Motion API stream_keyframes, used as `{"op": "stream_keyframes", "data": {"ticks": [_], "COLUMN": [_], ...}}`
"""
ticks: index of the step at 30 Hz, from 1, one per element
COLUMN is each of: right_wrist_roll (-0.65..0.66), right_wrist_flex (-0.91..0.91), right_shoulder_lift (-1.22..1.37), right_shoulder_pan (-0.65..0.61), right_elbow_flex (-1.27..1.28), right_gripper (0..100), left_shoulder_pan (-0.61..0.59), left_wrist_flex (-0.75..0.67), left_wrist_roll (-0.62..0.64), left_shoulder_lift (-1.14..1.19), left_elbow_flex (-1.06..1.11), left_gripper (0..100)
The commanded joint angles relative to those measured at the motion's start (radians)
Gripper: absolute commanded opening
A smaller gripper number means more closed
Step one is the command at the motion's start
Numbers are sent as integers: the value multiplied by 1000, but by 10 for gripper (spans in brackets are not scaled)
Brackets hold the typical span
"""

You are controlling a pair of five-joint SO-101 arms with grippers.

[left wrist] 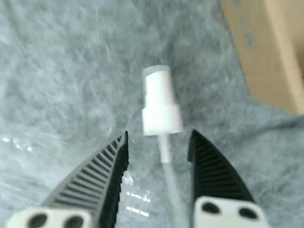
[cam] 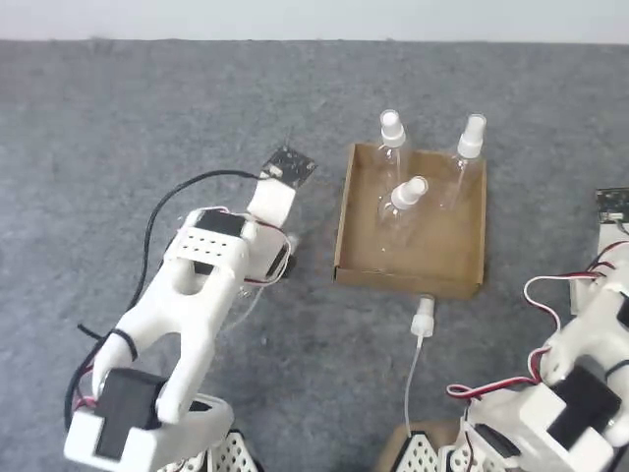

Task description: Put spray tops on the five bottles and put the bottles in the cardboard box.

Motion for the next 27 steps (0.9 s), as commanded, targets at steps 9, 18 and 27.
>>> {"op": "stream_keyframes", "data": {"ticks": [9, 18, 27], "right_wrist_roll": [-3, 75, 81], "right_wrist_flex": [-16, -18, -18], "right_shoulder_lift": [-18, -7, -16], "right_shoulder_pan": [5, 81, 124], "right_elbow_flex": [-5, -46, -48], "right_gripper": [238, 238, 238], "left_shoulder_pan": [252, 646, 741], "left_wrist_flex": [175, 69, -84], "left_wrist_roll": [109, 262, 460], "left_shoulder_lift": [-57, -44, 20], "left_elbow_flex": [-197, -193, -197], "left_gripper": [207, 206, 210]}}
